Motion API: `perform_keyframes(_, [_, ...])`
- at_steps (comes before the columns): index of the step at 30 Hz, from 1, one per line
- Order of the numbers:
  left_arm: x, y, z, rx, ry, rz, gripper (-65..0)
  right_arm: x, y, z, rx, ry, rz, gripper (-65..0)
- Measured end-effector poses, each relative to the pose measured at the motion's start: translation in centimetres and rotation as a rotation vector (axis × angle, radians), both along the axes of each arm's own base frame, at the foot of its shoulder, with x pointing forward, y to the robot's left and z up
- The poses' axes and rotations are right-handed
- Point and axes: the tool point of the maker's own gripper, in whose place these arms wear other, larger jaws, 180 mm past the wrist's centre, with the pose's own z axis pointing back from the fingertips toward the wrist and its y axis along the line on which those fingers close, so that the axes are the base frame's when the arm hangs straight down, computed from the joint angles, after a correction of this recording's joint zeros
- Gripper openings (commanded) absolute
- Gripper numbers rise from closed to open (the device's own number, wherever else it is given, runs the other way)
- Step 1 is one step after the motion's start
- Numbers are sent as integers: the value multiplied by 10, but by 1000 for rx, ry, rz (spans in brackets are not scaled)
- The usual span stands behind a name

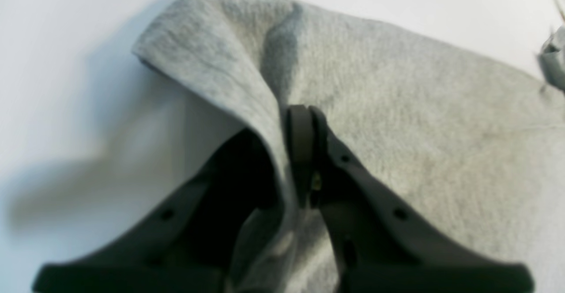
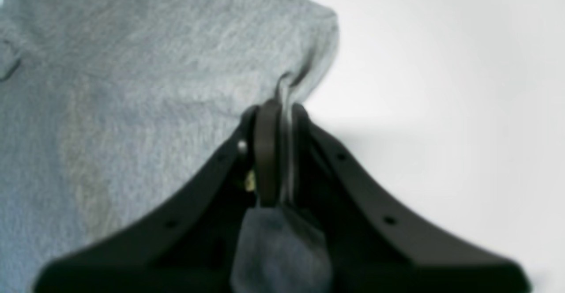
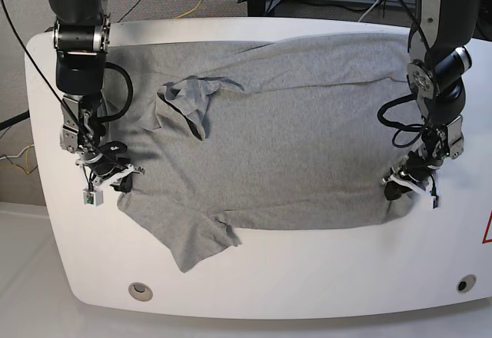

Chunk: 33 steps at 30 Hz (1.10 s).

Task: Fold the T-shirt properly
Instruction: 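Close both grippers to pinch the side edges of the shirt, then pull both pinched edges toward the arms, sliding the shirt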

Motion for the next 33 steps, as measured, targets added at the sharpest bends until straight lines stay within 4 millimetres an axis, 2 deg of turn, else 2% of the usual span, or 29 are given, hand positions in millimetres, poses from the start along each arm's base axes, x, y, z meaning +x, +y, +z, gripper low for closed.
perform_keyframes(12, [-2, 0, -2, -3, 34, -12, -589, -2, 0, 8, -40, 69, 57, -607])
perform_keyframes(24, [-11, 0, 0, -14, 91, -100, -590, -14, -25, 21, -63, 137, 21, -607])
perform_keyframes(33, [-14, 10, 5, 62, 166, -148, -590, -11, -19, 33, -79, 119, 46, -607])
